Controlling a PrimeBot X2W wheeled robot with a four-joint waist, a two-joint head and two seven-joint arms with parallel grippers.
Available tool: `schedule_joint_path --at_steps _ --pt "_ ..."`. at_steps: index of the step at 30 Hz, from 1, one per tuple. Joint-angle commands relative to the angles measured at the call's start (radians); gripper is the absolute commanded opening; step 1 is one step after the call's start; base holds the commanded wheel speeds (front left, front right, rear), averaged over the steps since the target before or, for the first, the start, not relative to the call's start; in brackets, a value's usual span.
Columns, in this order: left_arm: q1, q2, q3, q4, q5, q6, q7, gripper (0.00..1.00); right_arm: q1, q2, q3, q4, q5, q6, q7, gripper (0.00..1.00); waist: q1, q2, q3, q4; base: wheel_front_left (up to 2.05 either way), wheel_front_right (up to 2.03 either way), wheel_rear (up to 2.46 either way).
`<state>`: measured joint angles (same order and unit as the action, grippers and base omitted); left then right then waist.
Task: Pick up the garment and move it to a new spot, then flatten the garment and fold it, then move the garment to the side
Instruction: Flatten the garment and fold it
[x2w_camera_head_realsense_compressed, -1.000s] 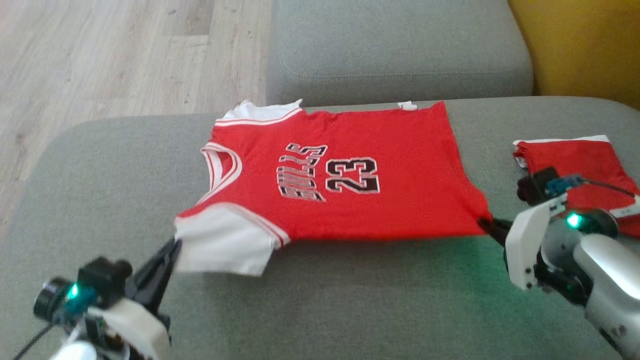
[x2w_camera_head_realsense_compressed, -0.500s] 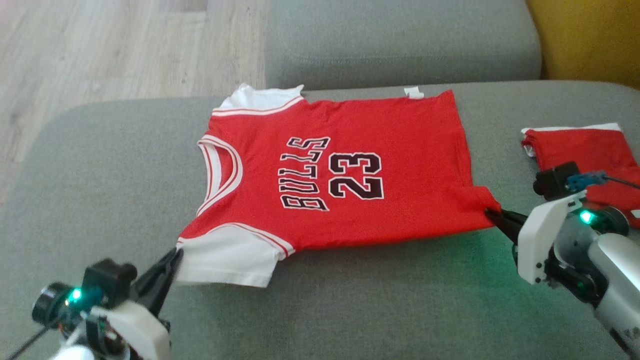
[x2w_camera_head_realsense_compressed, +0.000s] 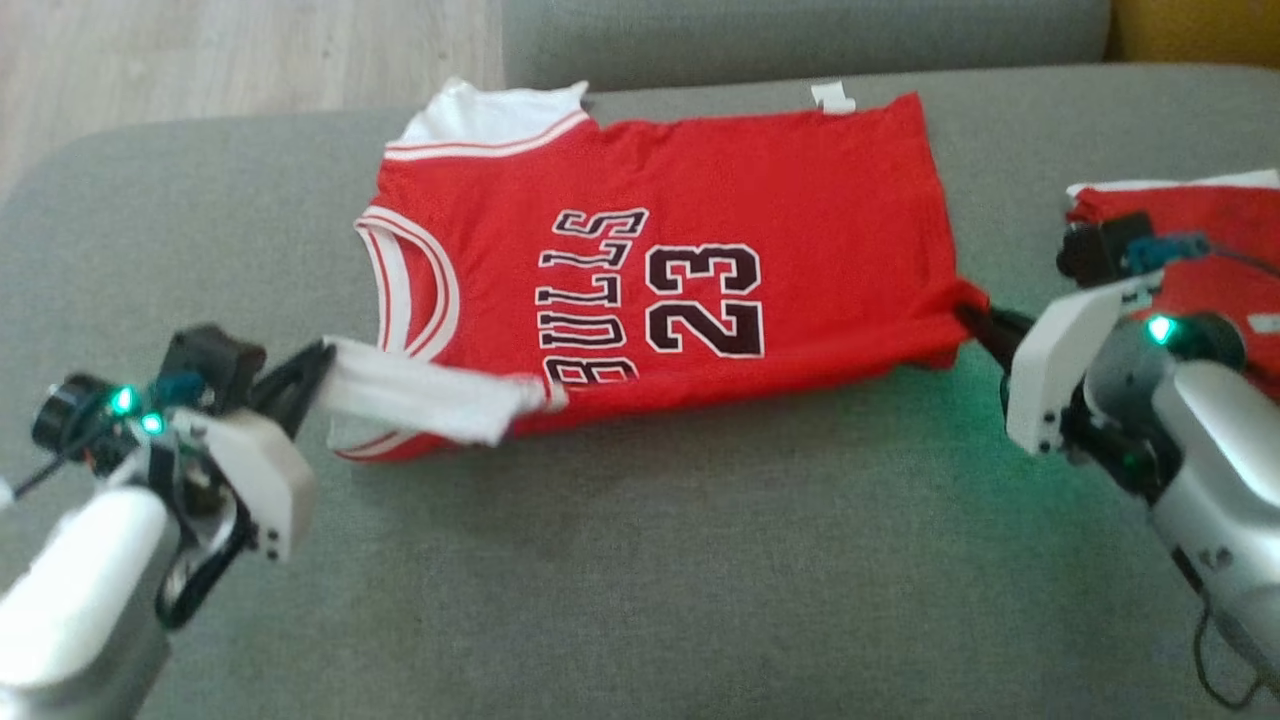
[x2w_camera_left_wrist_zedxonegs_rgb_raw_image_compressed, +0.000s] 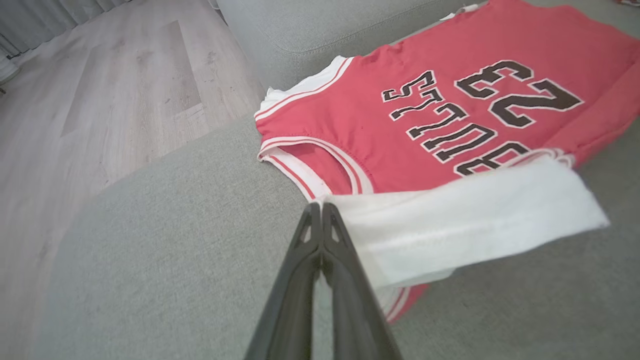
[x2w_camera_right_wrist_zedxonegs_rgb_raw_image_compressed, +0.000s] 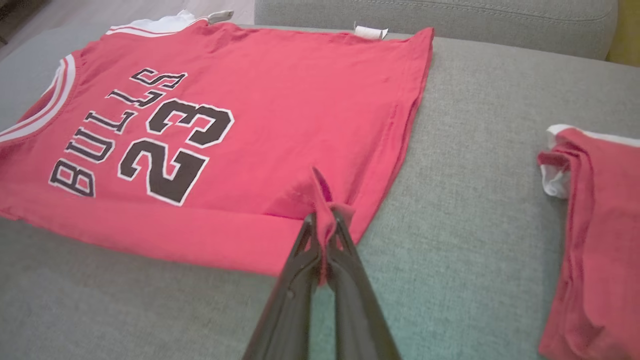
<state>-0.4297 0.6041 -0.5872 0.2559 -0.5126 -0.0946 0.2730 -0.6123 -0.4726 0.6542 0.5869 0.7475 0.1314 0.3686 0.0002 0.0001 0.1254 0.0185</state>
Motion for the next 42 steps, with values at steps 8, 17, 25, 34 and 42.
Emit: schedule_joint_path --at_steps 8,17,25,34,42 --pt "-0.249 0.0 -0.034 0.168 0.06 -0.029 -0.014 0.0 -0.129 0.046 0.019 0.076 -0.073 -0.001 -0.017 0.0 -0.0002 -0.0001 0.093 -0.021 0.0 0.0 0.0" --pt "-0.43 -0.038 -0.097 0.355 0.094 -0.035 -0.094 0.0 -0.226 0.084 0.034 0.163 -0.086 -0.001 -0.073 0.0 -0.0002 -0.0001 0.159 -0.038 0.0 0.0 0.0" --pt "-0.479 -0.096 -0.125 0.504 0.108 -0.024 -0.2 1.0 -0.263 0.11 0.062 0.218 -0.115 -0.001 -0.222 1.0 -0.0002 -0.0001 0.165 -0.044 0.0 0.0 0.0" --pt "-0.437 -0.199 0.055 0.486 0.004 0.141 -0.525 1.0 -0.242 0.13 -0.07 0.213 -0.11 -0.001 -0.565 1.0 -0.0002 -0.0001 0.097 -0.03 0.0 0.0 0.0" --pt "-0.139 -0.295 0.338 0.036 0.024 0.247 -0.534 1.0 -0.062 0.252 -0.378 0.013 -0.215 -0.001 -0.63 1.0 -0.0002 -0.0001 0.01 -0.031 0.0 0.0 0.0"
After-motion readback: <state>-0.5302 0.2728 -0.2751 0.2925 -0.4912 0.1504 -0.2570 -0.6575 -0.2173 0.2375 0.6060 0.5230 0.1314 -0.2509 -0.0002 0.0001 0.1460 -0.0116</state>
